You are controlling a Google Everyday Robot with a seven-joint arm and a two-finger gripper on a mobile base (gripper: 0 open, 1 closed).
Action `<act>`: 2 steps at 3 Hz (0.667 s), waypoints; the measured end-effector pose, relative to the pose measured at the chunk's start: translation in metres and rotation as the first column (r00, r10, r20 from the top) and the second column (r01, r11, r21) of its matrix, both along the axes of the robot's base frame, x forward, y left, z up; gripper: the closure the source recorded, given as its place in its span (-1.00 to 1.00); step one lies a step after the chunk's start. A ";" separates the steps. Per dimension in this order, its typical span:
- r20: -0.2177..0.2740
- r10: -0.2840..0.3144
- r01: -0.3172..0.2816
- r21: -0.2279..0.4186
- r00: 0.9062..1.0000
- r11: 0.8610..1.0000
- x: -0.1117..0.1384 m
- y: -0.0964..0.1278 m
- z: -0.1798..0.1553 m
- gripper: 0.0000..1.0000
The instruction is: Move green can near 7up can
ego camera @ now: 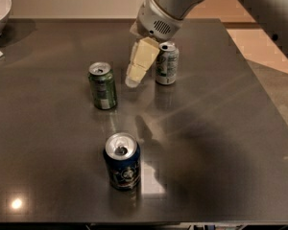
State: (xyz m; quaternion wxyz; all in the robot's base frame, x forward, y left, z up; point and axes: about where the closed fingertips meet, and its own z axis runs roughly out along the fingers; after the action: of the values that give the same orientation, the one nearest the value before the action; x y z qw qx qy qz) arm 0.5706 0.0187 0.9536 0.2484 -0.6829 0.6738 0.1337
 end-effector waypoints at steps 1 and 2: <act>-0.020 0.033 -0.034 -0.032 0.999 0.999 -0.002 0.031 -0.021 -1.00; -0.041 0.057 -0.059 -0.060 0.998 0.996 -0.003 0.051 -0.038 -1.00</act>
Offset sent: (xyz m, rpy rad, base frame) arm -0.0031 0.0737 -0.0591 -0.0976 0.0661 0.0842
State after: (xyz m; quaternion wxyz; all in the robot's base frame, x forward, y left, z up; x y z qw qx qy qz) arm 0.5679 0.0697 0.9156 0.2101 -0.7067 0.6623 0.1336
